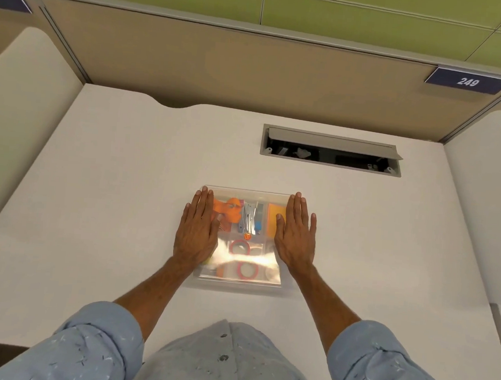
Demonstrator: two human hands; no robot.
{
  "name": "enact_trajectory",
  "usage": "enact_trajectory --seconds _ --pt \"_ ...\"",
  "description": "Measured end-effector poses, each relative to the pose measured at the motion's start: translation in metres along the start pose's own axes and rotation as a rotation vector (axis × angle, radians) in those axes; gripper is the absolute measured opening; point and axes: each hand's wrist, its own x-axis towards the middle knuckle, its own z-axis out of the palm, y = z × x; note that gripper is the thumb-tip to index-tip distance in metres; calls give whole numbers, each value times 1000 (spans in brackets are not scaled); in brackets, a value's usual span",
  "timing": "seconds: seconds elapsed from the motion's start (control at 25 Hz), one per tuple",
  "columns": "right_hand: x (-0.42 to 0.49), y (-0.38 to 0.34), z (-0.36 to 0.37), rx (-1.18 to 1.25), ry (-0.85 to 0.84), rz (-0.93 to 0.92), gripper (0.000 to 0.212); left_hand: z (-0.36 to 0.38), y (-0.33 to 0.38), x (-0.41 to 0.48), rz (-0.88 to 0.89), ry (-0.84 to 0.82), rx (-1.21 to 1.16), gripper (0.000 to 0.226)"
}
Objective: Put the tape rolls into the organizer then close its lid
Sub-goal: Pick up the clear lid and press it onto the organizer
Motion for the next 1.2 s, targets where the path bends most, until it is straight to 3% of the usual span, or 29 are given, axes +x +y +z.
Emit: enact_trajectory --seconds 0.36,0.6,0.72,0.8,1.2 --pt "7 2 1 184 -21 18 58 3 -2 0 -14 2 -41 68" --pt "1 -4 -5 12 -48 12 77 -4 3 -3 -6 18 75 70" --pt "0 -11 -12 -60 -28 -66 77 -7 15 -11 98 22 108 66" --pt "1 -23 -9 -72 -73 -140 73 -2 24 -19 156 -2 103 66" --pt "15 -29 -8 -74 -314 -124 89 20 24 -28 169 23 155 71"
